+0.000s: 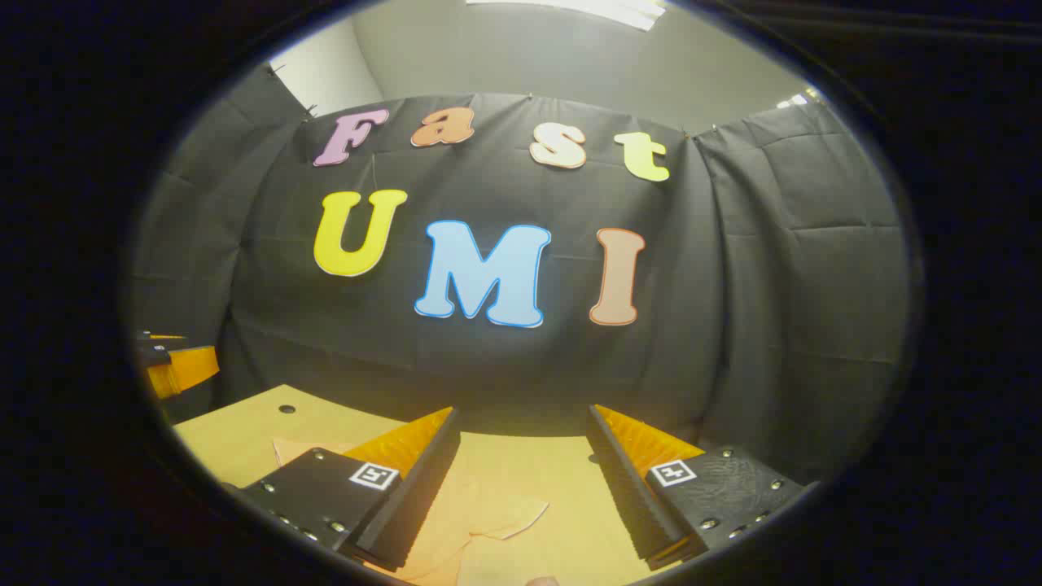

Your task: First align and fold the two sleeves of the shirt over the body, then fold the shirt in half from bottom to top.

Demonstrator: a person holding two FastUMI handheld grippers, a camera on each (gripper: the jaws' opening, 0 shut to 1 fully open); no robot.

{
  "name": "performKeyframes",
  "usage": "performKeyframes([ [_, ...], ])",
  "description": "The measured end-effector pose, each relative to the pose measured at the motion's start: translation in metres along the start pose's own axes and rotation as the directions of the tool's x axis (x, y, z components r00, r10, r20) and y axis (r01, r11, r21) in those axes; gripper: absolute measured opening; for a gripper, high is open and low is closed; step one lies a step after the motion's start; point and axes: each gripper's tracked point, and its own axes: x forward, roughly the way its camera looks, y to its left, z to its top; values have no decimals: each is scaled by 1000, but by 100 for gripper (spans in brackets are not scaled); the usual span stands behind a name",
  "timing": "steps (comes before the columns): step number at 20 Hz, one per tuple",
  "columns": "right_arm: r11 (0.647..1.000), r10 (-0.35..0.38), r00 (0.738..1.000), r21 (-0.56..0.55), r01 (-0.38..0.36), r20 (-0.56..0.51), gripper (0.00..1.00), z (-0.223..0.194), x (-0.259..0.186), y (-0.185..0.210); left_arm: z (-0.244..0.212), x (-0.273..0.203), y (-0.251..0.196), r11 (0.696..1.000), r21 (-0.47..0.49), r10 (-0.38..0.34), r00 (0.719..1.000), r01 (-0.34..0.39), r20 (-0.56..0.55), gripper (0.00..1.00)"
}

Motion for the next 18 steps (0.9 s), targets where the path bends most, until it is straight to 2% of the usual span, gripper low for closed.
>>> performKeyframes([
  [9, 1000, 12, 1000, -4, -12, -20, 96, -7, 11, 5, -5, 14, -4, 1000, 4, -9, 1000, 9, -6, 93],
  [18, 998, 55, 997, -8, -56, -58, 96, -18, 27, 22, -9, 26, 1, 1000, 19, 6, 1000, -6, -15, 95],
])
